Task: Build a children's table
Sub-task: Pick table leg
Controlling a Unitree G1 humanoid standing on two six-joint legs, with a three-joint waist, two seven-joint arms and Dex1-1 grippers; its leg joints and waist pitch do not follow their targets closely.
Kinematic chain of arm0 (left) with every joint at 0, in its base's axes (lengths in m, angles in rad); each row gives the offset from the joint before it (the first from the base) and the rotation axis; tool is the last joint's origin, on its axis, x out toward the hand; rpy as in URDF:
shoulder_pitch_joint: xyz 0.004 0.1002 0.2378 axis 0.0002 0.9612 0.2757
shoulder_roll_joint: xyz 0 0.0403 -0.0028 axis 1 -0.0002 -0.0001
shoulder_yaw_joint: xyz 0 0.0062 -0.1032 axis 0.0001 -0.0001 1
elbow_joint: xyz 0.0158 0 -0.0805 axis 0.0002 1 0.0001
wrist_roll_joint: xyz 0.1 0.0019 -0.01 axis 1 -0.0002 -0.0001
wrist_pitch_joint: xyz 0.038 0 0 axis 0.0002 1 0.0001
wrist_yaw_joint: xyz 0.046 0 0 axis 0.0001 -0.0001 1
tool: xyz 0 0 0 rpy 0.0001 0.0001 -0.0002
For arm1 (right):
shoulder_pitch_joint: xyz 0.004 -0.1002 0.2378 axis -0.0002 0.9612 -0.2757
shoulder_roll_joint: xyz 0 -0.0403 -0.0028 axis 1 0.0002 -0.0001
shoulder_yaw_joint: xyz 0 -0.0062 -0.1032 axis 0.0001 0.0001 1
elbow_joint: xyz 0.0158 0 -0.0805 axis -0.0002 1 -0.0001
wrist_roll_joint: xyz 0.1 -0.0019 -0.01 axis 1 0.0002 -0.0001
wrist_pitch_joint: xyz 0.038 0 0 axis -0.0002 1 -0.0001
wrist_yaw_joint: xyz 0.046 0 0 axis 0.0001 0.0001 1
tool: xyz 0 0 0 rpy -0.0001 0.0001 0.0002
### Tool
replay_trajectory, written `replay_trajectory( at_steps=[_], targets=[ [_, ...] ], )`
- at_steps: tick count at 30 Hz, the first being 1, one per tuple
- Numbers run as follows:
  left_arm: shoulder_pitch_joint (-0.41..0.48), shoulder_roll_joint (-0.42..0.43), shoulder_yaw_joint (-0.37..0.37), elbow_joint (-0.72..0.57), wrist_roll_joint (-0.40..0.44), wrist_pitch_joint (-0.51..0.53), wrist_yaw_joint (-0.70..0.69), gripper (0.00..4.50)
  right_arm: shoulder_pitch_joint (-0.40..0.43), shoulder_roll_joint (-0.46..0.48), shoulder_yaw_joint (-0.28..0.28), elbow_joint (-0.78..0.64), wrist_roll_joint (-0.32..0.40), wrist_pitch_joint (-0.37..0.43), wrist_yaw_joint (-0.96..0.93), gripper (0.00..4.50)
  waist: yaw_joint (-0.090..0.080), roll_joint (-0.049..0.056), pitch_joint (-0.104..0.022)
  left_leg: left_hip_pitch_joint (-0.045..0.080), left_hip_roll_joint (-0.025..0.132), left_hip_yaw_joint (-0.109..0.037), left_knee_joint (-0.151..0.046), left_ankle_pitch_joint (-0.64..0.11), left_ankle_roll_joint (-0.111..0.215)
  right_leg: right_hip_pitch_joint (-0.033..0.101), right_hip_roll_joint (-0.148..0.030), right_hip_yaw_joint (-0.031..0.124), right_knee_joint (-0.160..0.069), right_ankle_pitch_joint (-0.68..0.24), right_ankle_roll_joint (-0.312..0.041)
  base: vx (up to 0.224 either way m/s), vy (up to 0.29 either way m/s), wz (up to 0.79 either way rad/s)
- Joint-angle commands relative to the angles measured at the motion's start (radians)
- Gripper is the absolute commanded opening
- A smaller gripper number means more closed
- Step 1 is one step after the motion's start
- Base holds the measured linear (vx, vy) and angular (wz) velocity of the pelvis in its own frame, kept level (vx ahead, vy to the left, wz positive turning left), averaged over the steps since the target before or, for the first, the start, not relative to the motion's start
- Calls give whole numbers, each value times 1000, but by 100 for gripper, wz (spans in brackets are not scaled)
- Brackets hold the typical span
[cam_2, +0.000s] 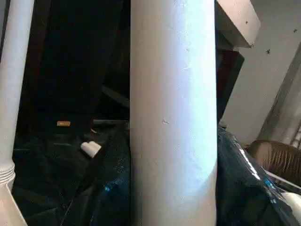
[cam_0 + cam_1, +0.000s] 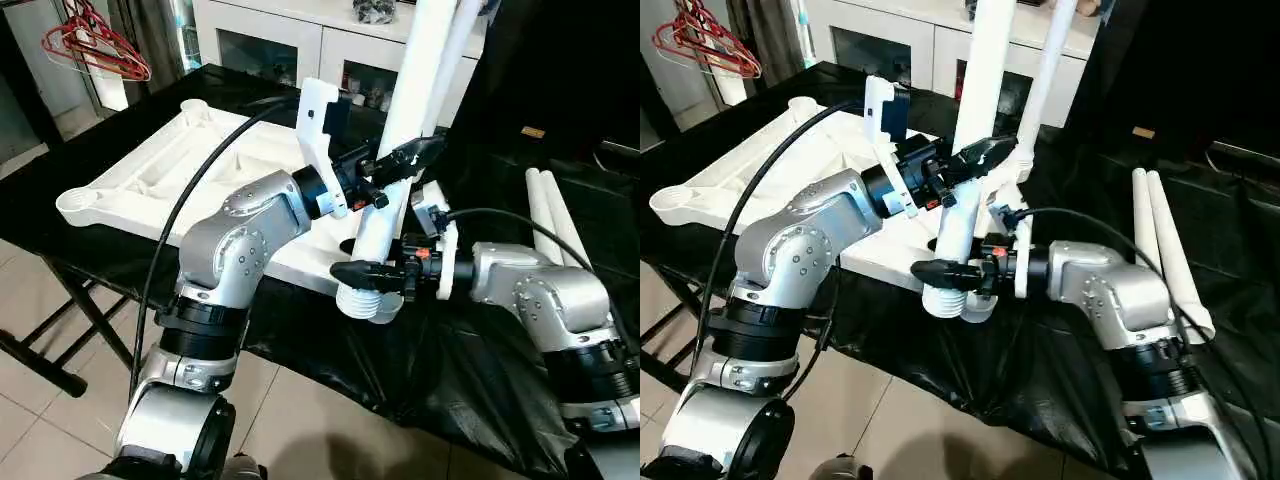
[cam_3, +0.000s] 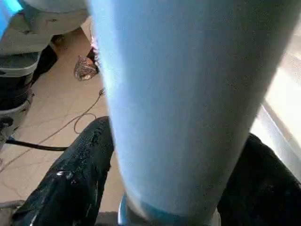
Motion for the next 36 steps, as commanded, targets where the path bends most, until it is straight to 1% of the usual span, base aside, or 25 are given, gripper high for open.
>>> replay_trajectory(
  at_steps=[1, 2, 3, 4, 6, 7, 10, 12, 15, 16, 17, 18, 20, 21, 22, 24, 26, 27, 28, 30, 31, 32, 33, 34, 36],
  targets=[
    [-24, -1, -8, -23, -8, 5, -5, 181, -9, -1, -23, 4, 6, 6, -11, 301, 1, -5, -78, 17, 57, -21, -62, -101, 19, 60, -100, 61, -72, -193, -137, 0, 0, 0],
    [-24, -1, -7, -22, -8, 5, -5, 181, -9, -1, -23, 5, 5, 6, -11, 301, 1, -5, -79, 18, 58, -21, -63, -102, 17, 60, -100, 61, -71, -191, -137, 0, 0, 0],
    [-24, -1, -7, -20, -7, 4, -5, 181, -9, 0, -23, 6, 4, 5, -13, 272, 1, -6, -78, 18, 58, -21, -63, -104, 16, 59, -99, 60, -71, -188, -138, 0, 0, 0],
    [-26, -1, -6, -16, -6, 2, -5, 181, -8, 1, -24, 8, 2, 5, -18, 263, 1, -2, -78, 19, 58, -21, -63, -110, 14, 59, -100, 61, -72, -192, -138, 0, 0, 0],
    [-28, 0, -6, -10, -3, 1, -7, 181, -7, 2, -26, 10, 0, 4, -23, 253, 0, -5, -78, 18, 58, -21, -63, -109, 12, 60, -99, 61, -71, -190, -138, 0, 0, 0],
    [-29, 1, -8, -8, -1, 1, -11, 181, -7, 2, -28, 10, 2, 4, -24, 227, 1, -4, -78, 18, 58, -21, -63, -110, 11, 60, -100, 61, -71, -190, -138, 0, 0, 0],
    [-26, 3, -13, -11, -1, 3, -17, 181, -6, 4, -31, 8, 6, 6, -25, 219, 1, -4, -79, 18, 57, -21, -63, -109, 11, 61, -100, 61, -71, -187, -136, 0, 0, 0],
    [-25, 4, -14, -13, -1, 4, -18, 181, -4, 4, -30, 6, 7, 6, -24, 200, 1, -3, -79, 19, 58, -21, -63, -108, 11, 60, -99, 61, -70, -181, -139, 0, 0, 0],
    [-25, 7, -20, -11, 16, -6, -9, 181, -1, 7, -28, 1, 6, 2, -27, 198, 1, -3, -79, 19, 59, -22, -64, -108, 11, 60, -99, 61, -70, -178, -141, 0, 0, 0],
    [-30, 6, -20, -1, 25, -7, 4, 181, -1, 8, -27, 1, 5, 0, -28, 197, 1, -1, -79, 18, 58, -22, -63, -107, 11, 61, -99, 61, -69, -172, -143, 0, 0, 0],
    [-35, 7, -21, 9, 35, -7, 14, 237, 0, 10, -26, 0, 4, -3, -30, 196, 1, -2, -79, 18, 58, -22, -63, -107, 11, 61, -100, 61, -70, -173, -142, 0, 0, 0],
    [-36, 12, -24, 15, 44, -9, 17, 251, 3, 11, -25, -2, 2, -7, -33, 196, 1, -1, -79, 19, 57, -21, -63, -109, 11, 60, -99, 61, -70, -175, -140, 0, 0, 0],
    [-36, 16, -27, 16, 49, -11, 17, 256, 5, 12, -24, -4, 2, -10, -35, 194, 0, -3, -79, 19, 58, -22, -64, -113, 11, 61, -99, 61, -71, -184, -133, 0, 0, 0],
    [-38, 4, -6, 22, 46, -32, 33, 256, 11, 26, -38, -5, 2, -23, -56, 194, 1, -2, -79, 18, 57, -22, -63, -110, 9, 61, -100, 61, -71, -182, -134, 0, 0, 0],
    [-38, -3, 5, 23, 57, -73, 46, 267, 18, 47, -59, -7, 7, -42, -80, 193, 1, -2, -79, 18, 58, -22, -64, -110, 8, 60, -101, 61, -72, -181, -137, 0, 0, 0],
    [-36, -5, 9, 20, 65, -95, 54, 287, 23, 63, -74, -9, 12, -52, -100, 192, 1, 0, -80, 17, 58, -23, -64, -113, 5, 61, -100, 60, -70, -175, -139, 0, 0, 0],
    [-35, -6, 10, 20, 64, -96, 53, 290, 23, 65, -76, -9, 12, -54, -103, 192, 0, 0, -80, 18, 59, -23, -65, -111, 5, 61, -100, 60, -70, -169, -139, 0, 0, 0],
    [-33, -9, 18, 12, 66, -121, 53, 290, 28, 91, -101, -9, 14, -80, -142, 192, 1, 1, -80, 19, 59, -23, -64, -110, 4, 60, -100, 61, -69, -162, -140, 0, 0, 0],
    [-29, -10, 27, 3, 80, -141, 74, 290, 30, 126, -138, -4, 14, -111, -203, 192, -1, 5, -80, 19, 59, -23, -66, -117, 1, 57, -101, 62, -70, -166, -143, 0, 0, 0],
    [-28, -10, 29, 2, 84, -145, 80, 290, 30, 133, -145, -2, 14, -117, -217, 192, -2, 4, -80, 21, 61, -24, -67, -126, -8, 58, -103, 60, -69, -171, -146, 0, 0, 0],
    [-23, -5, 34, 1, 83, -150, 77, 290, 27, 146, -166, 9, 2, -144, -261, 192, -1, 13, -80, 22, 60, -24, -67, -126, -12, 57, -101, 61, -69, -169, -144, 0, 0, 0],
    [-16, 4, 48, 0, 70, -145, 70, 290, 20, 157, -196, 31, -13, -179, -315, 192, -2, 13, -80, 23, 60, -23, -67, -126, -17, 54, -102, 62, -70, -167, -143, 0, 0, 0],
    [-10, 12, 58, 0, 61, -142, 65, 290, 15, 165, -218, 47, -24, -203, -353, 192, -4, 9, -80, 22, 57, -22, -68, -134, -22, 56, -99, 61, -70, -171, -142, 0, 0, 0],
    [-2, 30, 64, 4, 59, -143, 52, 290, 11, 165, -240, 68, -47, -231, -399, 192, -5, 14, -80, 23, 57, -23, -69, -138, -28, 56, -100, 60, -70, -178, -141, 0, 0, 0],
    [6, 63, 69, 20, 70, -150, 35, 290, 12, 146, -253, 93, -94, -269, -453, 192, -7, 13, -79, 23, 55, -22, -70, -140, -38, 55, -97, 60, -70, -180, -134, 0, 0, 0]
  ],
)
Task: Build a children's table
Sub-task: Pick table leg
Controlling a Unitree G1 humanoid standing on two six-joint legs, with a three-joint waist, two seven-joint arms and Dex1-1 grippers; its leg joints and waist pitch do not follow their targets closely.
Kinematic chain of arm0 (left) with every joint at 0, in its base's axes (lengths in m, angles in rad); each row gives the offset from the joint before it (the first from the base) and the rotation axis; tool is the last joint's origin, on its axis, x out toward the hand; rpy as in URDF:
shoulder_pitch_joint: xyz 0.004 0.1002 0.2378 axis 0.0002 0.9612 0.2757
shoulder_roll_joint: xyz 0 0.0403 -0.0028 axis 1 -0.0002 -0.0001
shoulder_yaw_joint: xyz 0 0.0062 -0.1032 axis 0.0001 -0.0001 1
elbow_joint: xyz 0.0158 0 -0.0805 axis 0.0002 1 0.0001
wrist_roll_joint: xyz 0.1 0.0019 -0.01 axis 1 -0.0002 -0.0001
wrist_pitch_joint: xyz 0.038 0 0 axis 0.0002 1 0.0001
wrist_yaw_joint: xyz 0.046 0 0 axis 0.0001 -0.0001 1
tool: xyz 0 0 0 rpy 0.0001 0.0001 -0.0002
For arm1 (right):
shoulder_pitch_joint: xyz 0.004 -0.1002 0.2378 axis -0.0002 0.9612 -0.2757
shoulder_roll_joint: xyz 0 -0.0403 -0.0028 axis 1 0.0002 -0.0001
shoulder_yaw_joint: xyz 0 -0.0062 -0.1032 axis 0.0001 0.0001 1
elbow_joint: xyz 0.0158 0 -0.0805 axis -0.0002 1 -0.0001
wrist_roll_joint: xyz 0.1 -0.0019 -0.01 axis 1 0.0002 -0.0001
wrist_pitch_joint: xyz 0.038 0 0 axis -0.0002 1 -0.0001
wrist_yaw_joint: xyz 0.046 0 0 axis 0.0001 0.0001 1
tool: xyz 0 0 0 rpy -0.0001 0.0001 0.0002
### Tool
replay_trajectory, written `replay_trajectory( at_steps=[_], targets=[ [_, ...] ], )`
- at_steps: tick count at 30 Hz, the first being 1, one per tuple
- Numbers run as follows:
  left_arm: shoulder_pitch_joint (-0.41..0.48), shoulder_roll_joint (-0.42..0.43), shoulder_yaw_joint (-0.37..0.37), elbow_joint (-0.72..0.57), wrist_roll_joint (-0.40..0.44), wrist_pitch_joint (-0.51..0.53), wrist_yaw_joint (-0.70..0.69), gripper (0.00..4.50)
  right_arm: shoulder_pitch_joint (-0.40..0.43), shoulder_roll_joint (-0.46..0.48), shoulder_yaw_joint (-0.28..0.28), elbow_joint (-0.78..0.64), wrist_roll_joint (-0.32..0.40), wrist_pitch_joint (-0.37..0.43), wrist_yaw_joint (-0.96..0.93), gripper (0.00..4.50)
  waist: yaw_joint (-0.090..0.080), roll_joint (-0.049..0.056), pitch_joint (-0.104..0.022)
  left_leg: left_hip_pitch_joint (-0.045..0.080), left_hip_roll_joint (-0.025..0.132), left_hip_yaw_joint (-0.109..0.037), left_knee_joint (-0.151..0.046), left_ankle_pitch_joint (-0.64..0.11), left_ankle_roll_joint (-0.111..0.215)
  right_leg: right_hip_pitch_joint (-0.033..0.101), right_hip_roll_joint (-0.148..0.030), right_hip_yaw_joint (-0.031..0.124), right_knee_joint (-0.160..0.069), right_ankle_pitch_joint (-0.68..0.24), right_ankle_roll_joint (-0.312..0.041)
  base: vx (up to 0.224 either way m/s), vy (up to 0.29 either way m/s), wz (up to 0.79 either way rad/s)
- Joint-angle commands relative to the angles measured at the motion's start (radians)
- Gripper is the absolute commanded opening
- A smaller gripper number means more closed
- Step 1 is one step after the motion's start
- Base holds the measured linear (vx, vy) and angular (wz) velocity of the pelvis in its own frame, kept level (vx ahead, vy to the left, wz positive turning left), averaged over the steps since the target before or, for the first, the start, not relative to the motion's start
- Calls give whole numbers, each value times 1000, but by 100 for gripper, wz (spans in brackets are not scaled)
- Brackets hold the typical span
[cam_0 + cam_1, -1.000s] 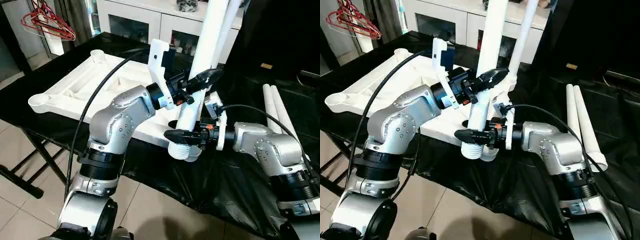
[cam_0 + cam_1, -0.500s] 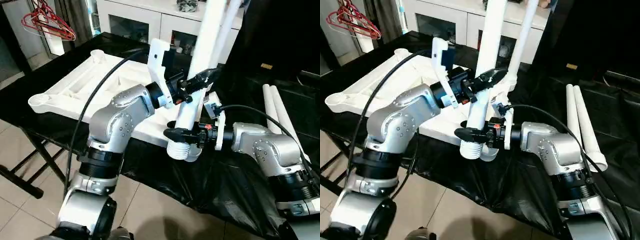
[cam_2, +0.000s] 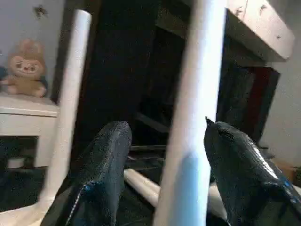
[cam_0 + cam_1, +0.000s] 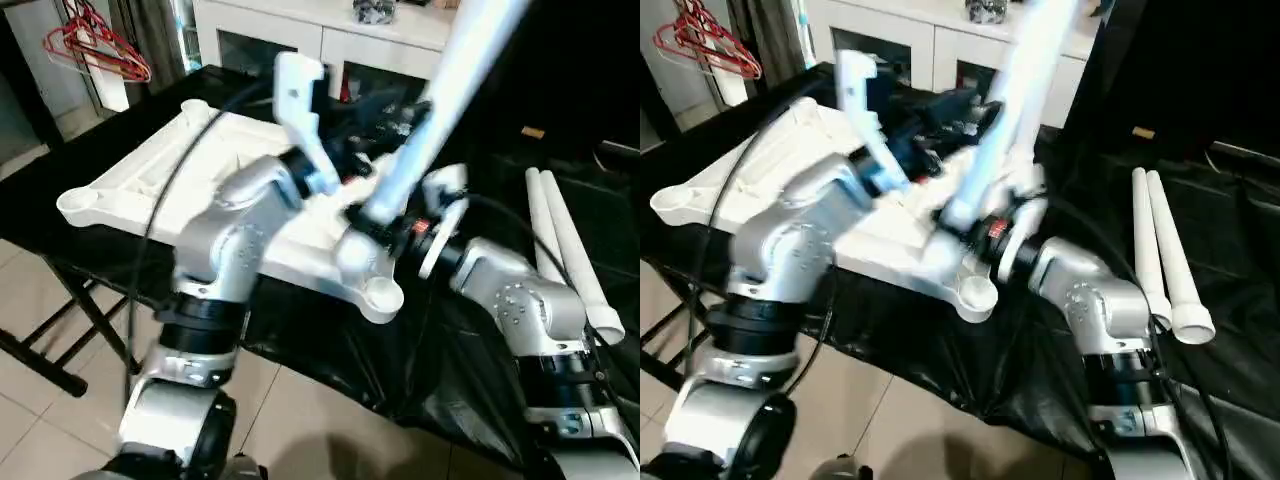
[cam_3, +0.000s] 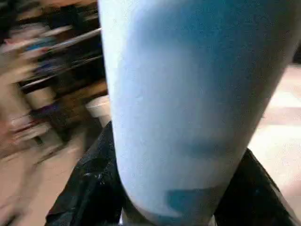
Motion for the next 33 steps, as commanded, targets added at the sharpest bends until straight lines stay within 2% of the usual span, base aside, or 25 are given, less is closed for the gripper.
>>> replay_trajectory(
  at_steps=[1, 2, 4, 5, 6, 7, 8, 9, 10, 11, 12, 14, 15, 16, 18, 20, 22, 23, 26, 27, 28, 29, 30, 31, 33],
  targets=[
    [11, 40, 9, 29, 16, -14, -23, 290, -9, -37, -40, 29, -73, -64, -81, 192, -6, 11, -77, 24, 52, -21, -70, -145, -41, 54, -94, 60, -72, -193, -121, 0, 0, 0],
    [11, 43, 9, 31, 17, -15, -23, 290, -8, -39, -40, 30, -76, -66, -83, 192, -6, 11, -79, 25, 51, -20, -69, -147, -41, 56, -93, 61, -72, -190, -119, 0, 0, 0],
    [16, 95, -19, 82, 80, -55, -44, 290, 7, -55, -44, 28, -101, -72, -97, 192, -5, 11, -78, 23, 50, -21, -70, -143, -30, 59, -94, 62, -72, -190, -104, 0, 0, 0],
    [26, 152, -88, 147, 176, -118, -71, 290, 23, -66, -35, 20, -117, -84, -99, 192, -5, 11, -79, 23, 50, -22, -70, -143, -25, 58, -93, 62, -74, -191, -99, 0, 0, 0],
    [35, 205, -170, 229, 276, -197, -105, 290, 38, -73, -26, 18, -138, -109, -106, 192, -7, 10, -78, 24, 51, -23, -73, -147, -18, 56, -90, 63, -73, -202, -70, 0, 0, 0],
    [35, 205, -170, 229, 276, -197, -105, 290, 38, -73, -26, 18, -138, -109, -106, 192, -4, 11, -79, 24, 50, -24, -74, -143, -17, 54, -91, 63, -77, -206, -62, 0, 0, 0],
    [38, 226, -210, 283, 324, -244, -127, 290, 46, -76, -20, 21, -145, -117, -113, 192, -4, 16, -81, 25, 51, -25, -74, -134, -20, 55, -93, 63, -74, -187, -65, 0, 0, 0],
    [38, 230, -220, 297, 334, -256, -132, 290, 47, -76, -19, 22, -147, -118, -115, 192, -7, 15, -82, 26, 53, -24, -74, -130, -22, 55, -92, 64, -71, -171, -71, 0, 0, 0],
    [34, 233, -246, 366, 357, -300, -165, 290, 53, -76, -17, 32, -155, -128, -127, 192, -7, 15, -83, 24, 55, -24, -73, -129, -24, 55, -94, 63, -67, -143, -94, 0, 0, 0],
    [34, 233, -246, 366, 357, -300, -165, 290, 53, -76, -17, 32, -155, -128, -127, 192, -7, 15, -82, 25, 52, -22, -73, -133, -23, 53, -94, 63, -70, -147, -98, 0, 0, 0],
    [24, 238, -291, 458, 381, -361, -239, 317, 61, -78, -12, 39, -165, -136, -132, 192, -5, 15, -82, 25, 51, -21, -72, -133, -18, 54, -97, 64, -73, -146, -110, 0, 0, 0],
    [21, 239, -298, 472, 383, -366, -254, 324, 61, -78, -12, 40, -166, -137, -132, 192, -6, 15, -84, 27, 54, -21, -73, -141, -23, 56, -99, 65, -66, -138, -121, 0, 0, 0],
    [8, 247, -331, 539, 408, -407, -315, 343, 67, -79, -13, 33, -167, -136, -129, 192, -6, 16, -83, 26, 55, -22, -73, -144, -21, 55, -100, 64, -66, -130, -134, 0, 0, 0],
    [-5, 253, -355, 594, 433, -439, -347, 343, 72, -79, -12, 23, -167, -131, -126, 192, -6, 20, -82, 28, 54, -20, -73, -150, -17, 54, -100, 65, -69, -138, -136, 0, 0, 0],
    [-26, 267, -399, 677, 467, -481, -431, 366, 84, -82, -10, 4, -166, -119, -120, 192, -7, 19, -81, 26, 53, -23, -75, -158, -15, 57, -100, 66, -73, -157, -120, 0, 0, 0],
    [-37, 267, -407, 714, 479, -500, -462, 366, 90, -85, -8, -2, -165, -117, -118, 192, -7, 22, -82, 29, 58, -24, -75, -165, -20, 56, -104, 66, -70, -151, -131, 0, 0, 0],
    [-87, 255, -408, 831, 504, -564, -513, 366, 107, -89, -11, -14, -163, -113, -117, 192, -7, 19, -82, 28, 55, -21, -74, -169, -16, 58, -105, 65, -73, -154, -145, 0, 0, 0],
    [-92, 252, -406, 843, 502, -564, -520, 366, 109, -89, -11, -15, -163, -112, -118, 192, -6, 23, -81, 27, 53, -21, -73, -170, -13, 57, -104, 65, -76, -161, -143, 0, 0, 0],
    [-121, 243, -401, 902, 504, -578, -538, 366, 116, -89, -9, -20, -163, -110, -119, 192, -5, 20, -81, 27, 59, -24, -75, -176, -13, 60, -109, 65, -71, -151, -162, 0, 0, 0],
    [-140, 239, -413, 946, 527, -620, -532, 366, 120, -90, -4, -25, -167, -110, -120, 192, -3, 31, -82, 29, 58, -24, -73, -177, -12, 57, -110, 65, -71, -153, -168, 0, 0, 0],
    [-150, 235, -419, 971, 541, -638, -519, 366, 124, -89, -2, -34, -166, -107, -121, 192, -5, 32, -82, 28, 58, -24, -73, -182, -11, 60, -109, 64, -72, -153, -168, 0, 0, 0],
    [-156, 233, -422, 987, 549, -647, -509, 366, 127, -88, 0, -40, -165, -105, -121, 192, -6, 28, -80, 28, 57, -23, -73, -184, -7, 59, -106, 64, -76, -154, -166, 0, 0, 0],
    [-161, 228, -421, 1001, 552, -651, -511, 366, 129, -88, 0, -46, -163, -103, -122, 192, -4, 31, -82, 27, 56, -24, -71, -179, -6, 63, -108, 65, -72, -149, -167, 0, 0, 0],
    [-169, 220, -413, 1017, 548, -647, -513, 348, 134, -88, -1, -55, -159, -98, -123, 192, -4, 28, -82, 27, 56, -23, -71, -172, 1, 62, -108, 65, -73, -147, -170, 0, 0, 0],
    [-181, 208, -404, 1048, 550, -653, -535, 337, 141, -90, -2, -64, -156, -94, -123, 192, -4, 30, -82, 25, 57, -23, -70, -159, 7, 63, -108, 64, -71, -138, -177, 0, 0, 0]
  ],
)
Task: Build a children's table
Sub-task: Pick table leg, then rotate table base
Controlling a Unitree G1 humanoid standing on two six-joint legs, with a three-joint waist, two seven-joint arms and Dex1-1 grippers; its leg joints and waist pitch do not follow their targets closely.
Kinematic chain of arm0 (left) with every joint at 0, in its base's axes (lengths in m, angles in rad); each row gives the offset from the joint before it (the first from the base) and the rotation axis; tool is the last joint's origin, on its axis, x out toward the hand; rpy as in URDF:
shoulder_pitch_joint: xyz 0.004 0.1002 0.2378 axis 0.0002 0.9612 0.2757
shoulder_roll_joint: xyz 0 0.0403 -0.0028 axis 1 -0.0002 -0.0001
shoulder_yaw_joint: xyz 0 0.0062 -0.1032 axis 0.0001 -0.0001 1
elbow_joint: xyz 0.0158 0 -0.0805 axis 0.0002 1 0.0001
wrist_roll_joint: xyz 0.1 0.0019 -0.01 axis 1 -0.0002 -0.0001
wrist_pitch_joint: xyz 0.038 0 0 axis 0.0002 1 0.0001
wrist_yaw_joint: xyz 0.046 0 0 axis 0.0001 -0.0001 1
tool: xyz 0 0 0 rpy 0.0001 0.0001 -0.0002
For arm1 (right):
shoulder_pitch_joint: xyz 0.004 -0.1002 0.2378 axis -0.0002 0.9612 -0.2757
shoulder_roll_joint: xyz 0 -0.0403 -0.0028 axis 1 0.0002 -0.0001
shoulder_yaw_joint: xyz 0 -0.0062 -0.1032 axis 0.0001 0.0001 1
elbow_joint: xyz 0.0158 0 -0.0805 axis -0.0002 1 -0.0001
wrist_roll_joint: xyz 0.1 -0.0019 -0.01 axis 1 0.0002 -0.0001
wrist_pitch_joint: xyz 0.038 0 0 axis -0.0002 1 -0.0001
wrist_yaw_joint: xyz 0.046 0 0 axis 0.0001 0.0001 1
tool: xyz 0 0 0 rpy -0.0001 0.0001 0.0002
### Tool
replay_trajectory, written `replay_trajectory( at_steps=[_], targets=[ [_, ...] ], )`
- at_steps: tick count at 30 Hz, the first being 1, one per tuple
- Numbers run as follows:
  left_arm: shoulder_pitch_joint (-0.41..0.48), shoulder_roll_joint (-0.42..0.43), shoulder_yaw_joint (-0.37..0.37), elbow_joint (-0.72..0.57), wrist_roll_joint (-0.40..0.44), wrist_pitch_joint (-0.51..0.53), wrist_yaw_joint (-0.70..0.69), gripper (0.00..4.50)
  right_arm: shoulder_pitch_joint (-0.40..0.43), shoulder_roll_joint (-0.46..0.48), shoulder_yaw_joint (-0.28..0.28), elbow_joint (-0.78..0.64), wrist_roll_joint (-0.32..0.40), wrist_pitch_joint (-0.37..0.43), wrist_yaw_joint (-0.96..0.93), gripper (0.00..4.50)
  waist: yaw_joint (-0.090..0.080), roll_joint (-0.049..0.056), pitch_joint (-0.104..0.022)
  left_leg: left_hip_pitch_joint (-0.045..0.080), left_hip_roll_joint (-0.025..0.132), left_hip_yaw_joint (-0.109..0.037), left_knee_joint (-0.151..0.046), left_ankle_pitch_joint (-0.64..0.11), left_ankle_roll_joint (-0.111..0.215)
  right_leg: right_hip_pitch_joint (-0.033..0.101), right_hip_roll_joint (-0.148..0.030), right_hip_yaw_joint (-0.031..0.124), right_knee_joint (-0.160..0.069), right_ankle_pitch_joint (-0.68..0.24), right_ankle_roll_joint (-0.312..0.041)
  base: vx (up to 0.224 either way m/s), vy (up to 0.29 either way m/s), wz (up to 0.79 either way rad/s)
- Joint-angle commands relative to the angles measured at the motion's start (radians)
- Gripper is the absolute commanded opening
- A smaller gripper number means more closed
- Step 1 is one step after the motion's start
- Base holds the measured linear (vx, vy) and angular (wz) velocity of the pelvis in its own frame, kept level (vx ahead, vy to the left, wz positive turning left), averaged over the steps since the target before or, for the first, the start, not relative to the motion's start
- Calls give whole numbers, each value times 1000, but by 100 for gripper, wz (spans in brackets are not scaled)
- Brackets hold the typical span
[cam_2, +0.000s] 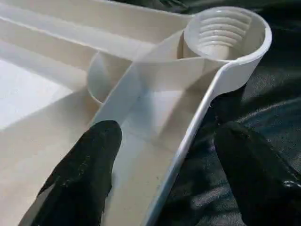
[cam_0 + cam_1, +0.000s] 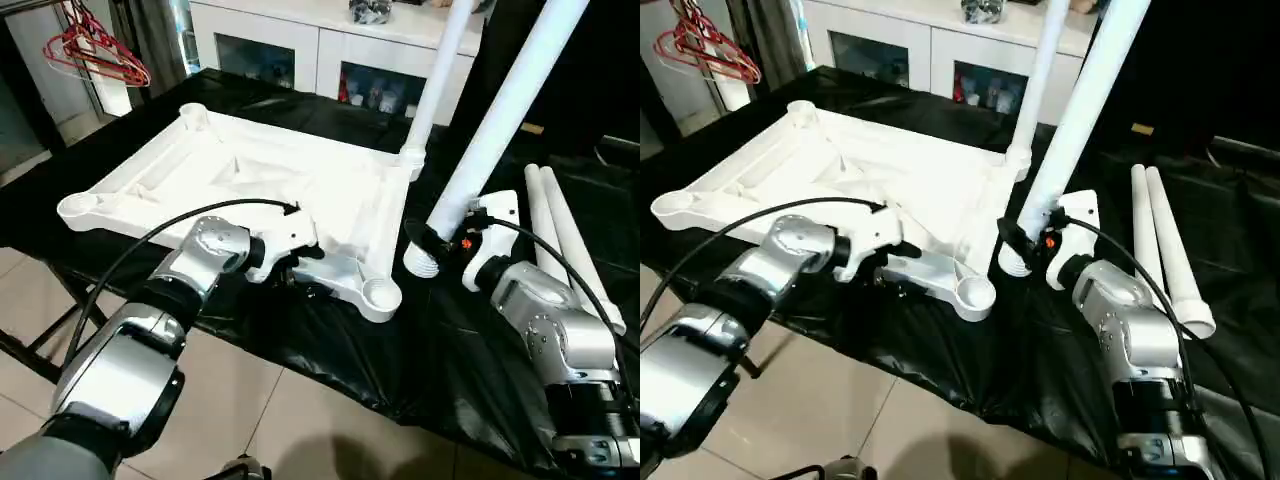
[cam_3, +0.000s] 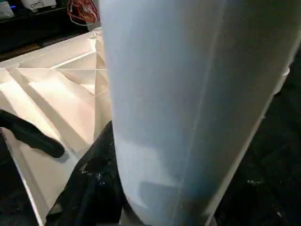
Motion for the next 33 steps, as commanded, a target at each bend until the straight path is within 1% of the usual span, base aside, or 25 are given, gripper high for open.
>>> replay_trajectory(
  at_steps=[1, 3, 6, 7, 8, 10, 11, 12, 13, 14, 15, 17, 18, 19, 20, 22, 23, 24, 26, 27, 29, 30, 33],
  targets=[
    [-25, -11, 6, 24, 10, -9, -14, 337, 6, -13, -2, -28, 3, 8, 0, 192, -2, 8, -84, 24, 56, -22, -65, -155, 13, 63, -109, 64, -71, -139, -177, 0, 0, 0],
    [-33, -16, -1, 53, 25, -15, -34, 304, 10, -15, 1, -30, 2, 9, 3, 192, -2, 7, -84, 24, 58, -23, -66, -155, 16, 63, -109, 63, -70, -140, -182, 0, 0, 0],
    [-41, -20, -1, 76, 38, -29, -40, 280, 8, -15, 4, -27, 1, 9, 7, 192, -2, 7, -83, 25, 58, -23, -66, -164, 18, 62, -110, 63, -73, -151, -184, 0, 0, 0],
    [-45, -23, 2, 88, 40, -30, -43, 270, 5, -15, 8, -25, -1, 8, 11, 192, -2, 4, -82, 25, 58, -22, -66, -166, 19, 63, -111, 63, -74, -156, -184, 0, 0, 0],
    [-46, -25, 4, 94, 42, -32, -43, 270, 4, -16, 10, -24, -2, 8, 12, 192, -2, 5, -82, 25, 59, -22, -67, -167, 19, 62, -111, 63, -74, -159, -184, 0, 0, 0],
    [-49, -25, -5, 105, 57, -34, -44, 237, 1, -14, 14, -22, -4, 10, 15, 192, -2, 6, -82, 25, 60, -23, -67, -166, 20, 62, -112, 63, -73, -157, -188, 0, 0, 0],
    [-50, -25, -9, 110, 65, -31, -42, 230, 1, -14, 16, -23, -5, 11, 15, 192, -2, 6, -82, 25, 60, -23, -67, -167, 21, 62, -112, 63, -73, -156, -187, 0, 0, 0],
    [-50, -25, -12, 111, 69, -32, -48, 230, 2, -14, 18, -25, -7, 12, 17, 192, -2, 1, -82, 25, 60, -22, -67, -165, 22, 62, -112, 63, -72, -155, -187, 0, 0, 0],
    [-48, -25, -13, 111, 70, -35, -55, 218, 3, -14, 20, -27, -8, 12, 18, 192, -1, 2, -82, 24, 60, -23, -67, -158, 25, 63, -113, 63, -71, -154, -188, 0, 0, 0],
    [-48, -25, -13, 111, 70, -35, -55, 218, 3, -14, 20, -27, -8, 12, 18, 192, -1, 3, -82, 24, 60, -23, -67, -157, 25, 62, -113, 63, -71, -155, -188, 0, 0, 0],
    [-51, -29, -11, 109, 67, -13, -92, 191, 2, -15, 25, -25, -12, 10, 21, 192, -1, 2, -82, 24, 61, -23, -67, -153, 27, 62, -113, 63, -70, -149, -189, 0, 0, 0],
    [-53, -32, -15, 106, 72, 8, -124, 187, -1, -19, 32, -20, -18, 4, 28, 192, -1, 2, -82, 24, 60, -22, -66, -142, 30, 62, -113, 64, -68, -135, -195, 0, 0, 0],
    [-53, -34, -24, 104, 84, 12, -139, 172, -4, -25, 41, -14, -26, -3, 37, 192, -1, 4, -82, 24, 61, -22, -67, -138, 32, 62, -112, 64, -68, -121, -199, 0, 0, 0],
    [-54, -35, -32, 104, 96, 22, -134, 172, -7, -28, 46, -10, -29, -7, 41, 192, -1, 1, -82, 24, 61, -22, -67, -137, 32, 62, -111, 63, -66, -118, -199, 0, 0, 0],
    [-55, -37, -40, 105, 108, 33, -126, 149, -11, -31, 50, -6, -33, -10, 46, 192, -1, 2, -82, 24, 61, -21, -67, -141, 33, 63, -112, 64, -67, -120, -201, 0, 0, 0],
    [-54, -38, -63, 101, 139, 55, -132, 142, -22, -39, 53, 4, -35, -15, 56, 192, -1, 2, -81, 24, 60, -22, -67, -152, 31, 63, -114, 64, -71, -144, -197, 0, 0, 0],
    [-54, -38, -63, 101, 139, 55, -132, 135, -22, -39, 53, 4, -35, -15, 56, 192, -1, 1, -80, 24, 60, -22, -67, -155, 31, 64, -115, 64, -71, -153, -195, 0, 0, 0],
    [-52, -37, -69, 95, 144, 59, -139, 116, -27, -42, 52, 6, -34, -14, 60, 192, 0, -1, -80, 24, 60, -22, -66, -152, 32, 64, -115, 64, -72, -162, -192, 0, 0, 0],
    [-44, -44, -60, 76, 132, 85, -150, 109, -39, -50, 55, 12, -38, -16, 69, 192, 1, 1, -80, 24, 60, -22, -66, -150, 33, 64, -115, 64, -73, -164, -193, 0, 0, 0],
    [-44, -46, -57, 73, 131, 101, -150, 105, -42, -52, 57, 14, -40, -17, 73, 192, 0, -1, -80, 23, 60, -22, -66, -145, 34, 64, -114, 64, -72, -162, -195, 0, 0, 0],
    [-40, -48, -56, 58, 125, 135, -170, 90, -47, -57, 59, 21, -43, -21, 80, 192, 0, -2, -80, 24, 61, -21, -65, -142, 36, 62, -114, 63, -71, -157, -200, 0, 0, 0],
    [-38, -50, -54, 50, 129, 159, -166, 82, -48, -59, 59, 23, -43, -22, 83, 192, 1, 0, -81, 24, 61, -21, -65, -141, 41, 63, -114, 63, -70, -147, -206, 0, 0, 0],
    [-34, -65, -33, 34, 122, 232, -129, 73, -52, -62, 60, 25, -43, -24, 93, 192, 0, -2, -80, 23, 60, -21, -65, -139, 42, 64, -113, 63, -70, -148, -206, 0, 0, 0]
  ],
)
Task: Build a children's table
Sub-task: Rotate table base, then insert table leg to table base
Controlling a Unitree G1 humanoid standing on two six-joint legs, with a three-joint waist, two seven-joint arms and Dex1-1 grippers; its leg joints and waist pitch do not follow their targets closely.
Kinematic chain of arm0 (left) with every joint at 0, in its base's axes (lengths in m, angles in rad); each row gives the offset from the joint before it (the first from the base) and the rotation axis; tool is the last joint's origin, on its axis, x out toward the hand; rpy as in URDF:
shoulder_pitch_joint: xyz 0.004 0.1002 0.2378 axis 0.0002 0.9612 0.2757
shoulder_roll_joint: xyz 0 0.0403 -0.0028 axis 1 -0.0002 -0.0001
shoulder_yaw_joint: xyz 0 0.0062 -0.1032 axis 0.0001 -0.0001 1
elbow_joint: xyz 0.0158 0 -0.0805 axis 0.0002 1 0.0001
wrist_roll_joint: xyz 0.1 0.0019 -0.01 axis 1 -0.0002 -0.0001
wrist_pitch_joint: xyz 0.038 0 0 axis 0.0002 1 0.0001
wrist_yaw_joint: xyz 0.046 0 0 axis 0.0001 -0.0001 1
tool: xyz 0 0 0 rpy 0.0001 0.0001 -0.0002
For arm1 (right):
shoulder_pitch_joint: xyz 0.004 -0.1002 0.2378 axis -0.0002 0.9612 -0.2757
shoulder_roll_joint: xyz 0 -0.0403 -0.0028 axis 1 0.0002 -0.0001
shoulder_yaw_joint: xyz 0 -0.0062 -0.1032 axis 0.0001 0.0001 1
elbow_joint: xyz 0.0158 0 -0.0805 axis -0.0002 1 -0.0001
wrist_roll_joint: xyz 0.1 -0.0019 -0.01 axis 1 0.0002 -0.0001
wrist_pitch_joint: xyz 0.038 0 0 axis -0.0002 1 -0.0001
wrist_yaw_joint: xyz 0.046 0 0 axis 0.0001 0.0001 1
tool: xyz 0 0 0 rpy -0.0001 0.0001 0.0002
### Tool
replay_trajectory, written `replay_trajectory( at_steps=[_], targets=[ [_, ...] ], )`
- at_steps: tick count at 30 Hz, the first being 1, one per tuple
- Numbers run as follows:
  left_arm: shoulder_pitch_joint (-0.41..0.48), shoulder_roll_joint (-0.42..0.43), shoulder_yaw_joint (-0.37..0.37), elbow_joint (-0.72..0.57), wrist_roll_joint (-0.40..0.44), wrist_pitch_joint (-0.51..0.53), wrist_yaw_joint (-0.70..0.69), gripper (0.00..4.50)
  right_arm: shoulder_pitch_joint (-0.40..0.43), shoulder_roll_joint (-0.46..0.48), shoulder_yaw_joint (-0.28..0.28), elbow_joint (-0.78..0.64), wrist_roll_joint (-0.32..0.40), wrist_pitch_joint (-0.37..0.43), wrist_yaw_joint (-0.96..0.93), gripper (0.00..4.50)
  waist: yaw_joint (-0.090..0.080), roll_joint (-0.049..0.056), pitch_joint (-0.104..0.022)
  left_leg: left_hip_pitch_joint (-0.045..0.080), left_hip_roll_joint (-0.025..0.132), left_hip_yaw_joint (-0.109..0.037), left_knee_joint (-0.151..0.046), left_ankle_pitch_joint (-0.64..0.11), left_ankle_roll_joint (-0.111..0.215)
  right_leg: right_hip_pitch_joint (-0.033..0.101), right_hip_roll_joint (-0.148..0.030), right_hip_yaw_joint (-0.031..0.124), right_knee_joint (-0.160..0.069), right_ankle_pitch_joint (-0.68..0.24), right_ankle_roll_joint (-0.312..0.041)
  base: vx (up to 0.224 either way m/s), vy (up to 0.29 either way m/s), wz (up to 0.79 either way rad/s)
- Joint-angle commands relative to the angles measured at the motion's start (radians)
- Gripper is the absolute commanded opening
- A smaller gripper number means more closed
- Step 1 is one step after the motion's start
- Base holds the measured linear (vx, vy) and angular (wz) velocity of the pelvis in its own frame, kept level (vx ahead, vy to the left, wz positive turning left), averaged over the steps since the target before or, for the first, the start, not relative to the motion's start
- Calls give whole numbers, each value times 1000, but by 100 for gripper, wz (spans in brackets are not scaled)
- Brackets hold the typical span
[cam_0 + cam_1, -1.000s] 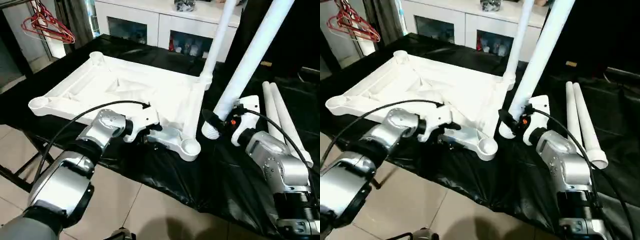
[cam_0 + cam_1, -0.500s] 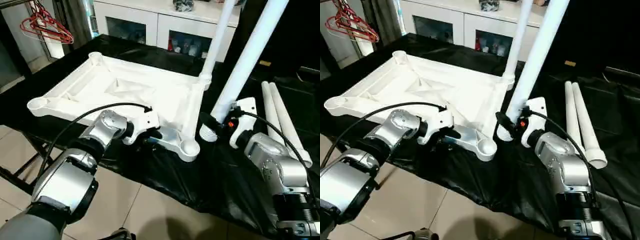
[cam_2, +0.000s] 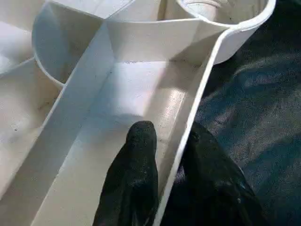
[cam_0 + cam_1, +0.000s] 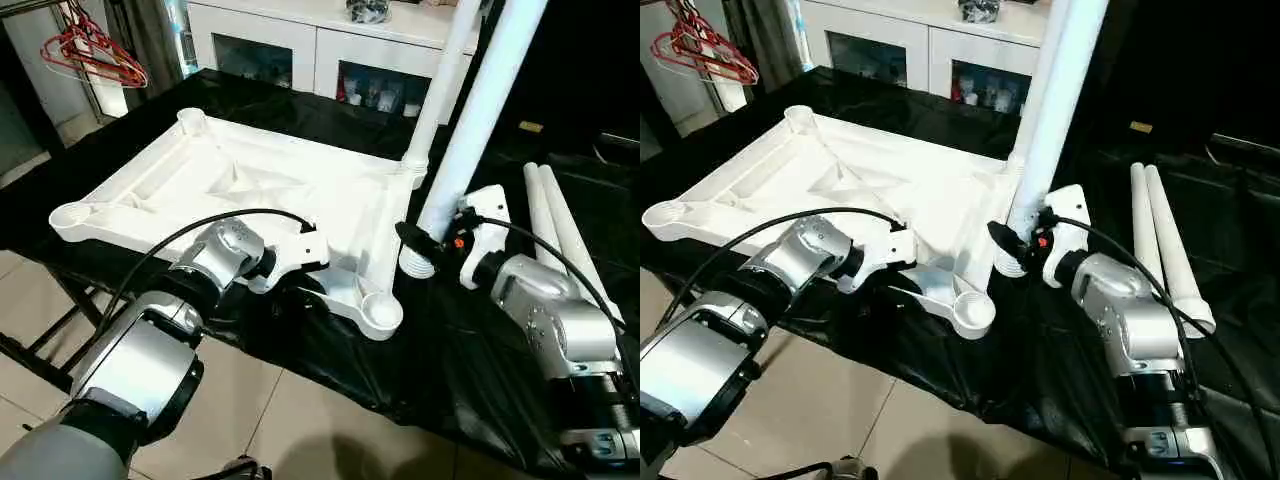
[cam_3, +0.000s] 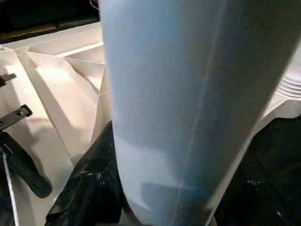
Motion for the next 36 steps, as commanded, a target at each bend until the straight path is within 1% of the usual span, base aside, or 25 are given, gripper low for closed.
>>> replay_trajectory(
  at_steps=[1, 4, 5, 8, 9, 10, 11, 12, 14, 15, 16, 17, 18, 20, 21, 22, 24, 25, 28, 29, 30, 31, 33, 34, 36],
  targets=[
    [26, -19, 18, -1, 0, 65, 43, 70, -14, -14, 1, 4, -4, -14, 11, 192, 0, -2, -81, 23, 61, -22, -65, -140, 42, 63, -114, 63, -70, -151, -207, 0, 0, 0],
    [42, -47, 65, -38, -29, 139, 140, 62, -19, -12, 2, 11, -4, -17, 13, 192, -2, -4, -80, 21, 58, -20, -63, -147, 47, 66, -114, 62, -73, -165, -211, 0, 0, 0],
    [42, -47, 65, -38, -29, 139, 140, 57, -19, -12, 2, 11, -4, -17, 13, 192, -2, -5, -79, 18, 57, -21, -62, -144, 50, 67, -114, 61, -73, -168, -210, 0, 0, 0],
    [64, -65, 88, -78, -23, 199, 266, 45, -11, -5, -2, 8, -5, -20, 9, 192, -8, -7, -79, 16, 54, -22, -62, -147, 54, 68, -110, 58, -78, -208, -187, 0, 0, 0],
    [71, -67, 91, -90, -24, 199, 276, 40, -11, -4, -3, 8, -5, -20, 8, 192, -10, -5, -78, 15, 51, -22, -61, -149, 56, 67, -109, 57, -83, -230, -176, 0, 0, 0],
    [71, -67, 91, -90, -24, 199, 276, 29, -11, -4, -3, 8, -5, -20, 8, 192, -14, -6, -78, 13, 50, -22, -62, -148, 56, 68, -108, 56, -84, -237, -171, 0, 0, 0],
    [85, -67, 91, -111, -23, 184, 281, 29, -9, -2, -4, 8, -5, -21, 6, 192, -15, -6, -78, 13, 49, -22, -62, -147, 57, 68, -107, 56, -86, -243, -165, 0, 0, 0],
    [103, -66, 90, -133, -23, 150, 280, 19, -6, 0, -5, 7, -4, -21, 3, 192, -22, -7, -77, 11, 49, -22, -63, -150, 60, 67, -105, 55, -90, -255, -157, 0, 0, 0],
    [127, -66, 94, -160, -26, 96, 280, 11, -1, 2, -6, 4, -3, -21, 2, 192, -21, -4, -80, 15, 53, -23, -63, -151, 61, 64, -106, 56, -88, -251, -156, 0, 0, 0],
    [145, -66, 102, -174, -34, 24, 273, 38, 2, 4, -7, 2, -3, -22, 1, 192, -22, -6, -80, 15, 52, -22, -63, -150, 63, 63, -104, 56, -89, -244, -157, 0, 0, 0],
    [149, -66, 104, -178, -35, 12, 273, 63, 3, 5, -7, 2, -3, -22, 1, 192, -22, -4, -80, 17, 54, -22, -64, -152, 64, 61, -103, 57, -87, -233, -160, 0, 0, 0],
    [152, -66, 107, -182, -35, 0, 280, 63, 3, 5, -7, 3, -4, -22, 0, 192, -21, -4, -80, 18, 53, -22, -64, -153, 65, 60, -103, 57, -87, -231, -160, 0, 0, 0],
    [153, -68, 119, -188, -48, 4, 281, 59, 3, 6, -8, 3, -3, -21, -1, 192, -20, -2, -79, 18, 54, -22, -64, -160, 61, 60, -106, 57, -87, -234, -165, 0, 0, 0],
    [158, -67, 130, -204, -65, 13, 269, 62, 4, 6, -10, 2, -3, -20, -3, 192, -18, 1, -81, 23, 57, -21, -65, -164, 57, 56, -105, 58, -87, -234, -167, 0, 0, 0],
    [159, -67, 130, -206, -67, 14, 268, 85, 4, 6, -11, 2, -3, -20, -3, 192, -17, 0, -79, 22, 58, -22, -66, -168, 53, 56, -105, 58, -84, -227, -170, 0, 0, 0],
    [162, -64, 133, -213, -69, 9, 274, 85, 4, 6, -11, 2, -3, -19, -4, 192, -18, -2, -79, 21, 57, -22, -66, -168, 53, 56, -105, 58, -84, -229, -168, 0, 0, 0],
    [164, -61, 134, -217, -67, 3, 281, 107, 4, 7, -11, 2, -3, -19, -5, 192, -17, -2, -79, 20, 57, -22, -66, -170, 50, 57, -108, 59, -86, -242, -159, 0, 0, 0],
    [165, -60, 138, -215, -69, 9, 282, 107, 4, 6, -11, 2, -3, -19, -5, 192, -17, -3, -79, 19, 56, -22, -66, -168, 50, 58, -108, 59, -86, -243, -157, 0, 0, 0],
    [173, -49, 138, -196, -52, 2, 277, 107, 0, 7, -11, 4, -4, -20, -4, 192, -17, -2, -78, 20, 56, -22, -67, -166, 49, 57, -107, 59, -87, -248, -151, 0, 0, 0],
    [174, -49, 139, -193, -51, 3, 277, 107, -1, 8, -11, 5, -4, -20, -4, 192, -18, -4, -78, 19, 56, -22, -67, -165, 49, 58, -107, 59, -86, -249, -149, 0, 0, 0],
    [174, -48, 139, -191, -52, 4, 276, 107, -3, 8, -11, 6, -4, -20, -4, 192, -18, -3, -78, 19, 57, -23, -68, -166, 49, 57, -107, 59, -86, -249, -150, 0, 0, 0],
    [175, -47, 139, -189, -53, 3, 276, 79, -4, 8, -11, 7, -3, -20, -4, 192, -19, -4, -78, 18, 55, -22, -67, -165, 49, 57, -107, 58, -86, -250, -150, 0, 0, 0],
    [175, -48, 145, -184, -60, 8, 281, 72, -9, 11, -13, 12, 1, -22, -3, 192, -20, -3, -77, 20, 55, -22, -67, -173, 47, 56, -107, 59, -88, -262, -148, 0, 0, 0],
    [171, -48, 147, -179, -62, 8, 283, 69, -15, 13, -12, 18, 2, -23, -1, 192, -20, -5, -76, 20, 55, -21, -68, -176, 47, 56, -108, 58, -90, -273, -145, 0, 0, 0],
    [169, -49, 154, -175, -67, 10, 284, 44, -21, 15, -11, 27, 6, -20, 6, 192, -22, -4, -76, 20, 56, -23, -68, -179, 46, 55, -107, 58, -90, -280, -145, 0, 0, 0]
  ],
)
